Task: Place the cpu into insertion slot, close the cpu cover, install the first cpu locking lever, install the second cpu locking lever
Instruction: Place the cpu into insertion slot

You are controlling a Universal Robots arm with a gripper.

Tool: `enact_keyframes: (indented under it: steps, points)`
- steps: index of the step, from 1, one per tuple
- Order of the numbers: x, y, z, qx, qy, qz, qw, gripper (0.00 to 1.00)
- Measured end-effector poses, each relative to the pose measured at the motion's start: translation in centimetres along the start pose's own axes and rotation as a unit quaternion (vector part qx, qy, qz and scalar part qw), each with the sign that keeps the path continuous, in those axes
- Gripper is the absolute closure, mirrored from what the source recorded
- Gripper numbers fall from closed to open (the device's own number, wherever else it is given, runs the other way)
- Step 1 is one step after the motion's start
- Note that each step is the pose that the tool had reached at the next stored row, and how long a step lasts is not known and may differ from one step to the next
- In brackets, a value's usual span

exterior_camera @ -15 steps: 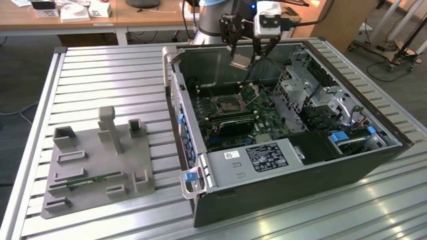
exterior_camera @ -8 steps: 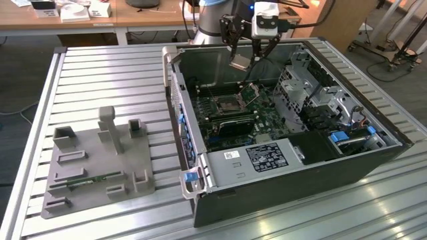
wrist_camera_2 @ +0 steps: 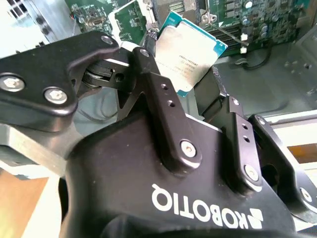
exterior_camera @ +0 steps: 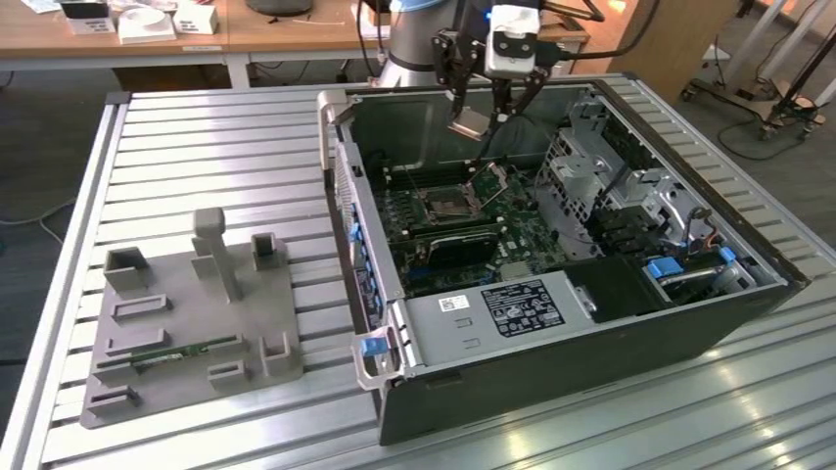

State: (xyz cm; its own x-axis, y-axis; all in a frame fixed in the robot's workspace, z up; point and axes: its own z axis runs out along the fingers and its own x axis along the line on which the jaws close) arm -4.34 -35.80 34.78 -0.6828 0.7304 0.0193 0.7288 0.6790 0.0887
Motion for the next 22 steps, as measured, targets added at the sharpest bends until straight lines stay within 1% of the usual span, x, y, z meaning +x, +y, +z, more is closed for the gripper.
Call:
enact_keyframes:
  steps: [2,5,7,11,12,20,22]
  points:
    - [0.0,-0.01,0.07,-0.0003,-0.0016,0.018,0.9998,0.45]
    - [0.0,-0.02,0.2,-0.0009,-0.004,0.045,0.999,0.45]
    - [-0.01,-0.03,0.29,-0.0012,-0.0055,0.062,0.9981,0.45]
    - [-0.01,-0.04,0.46,-0.0018,-0.0083,0.093,0.9956,0.45]
    - [-0.01,-0.04,0.47,-0.0018,-0.0085,0.096,0.9954,0.45]
    - [-0.01,-0.04,0.49,-0.0019,-0.0086,0.097,0.9952,0.45]
    - [-0.01,-0.04,0.5,-0.002,-0.009,0.101,0.9949,0.45]
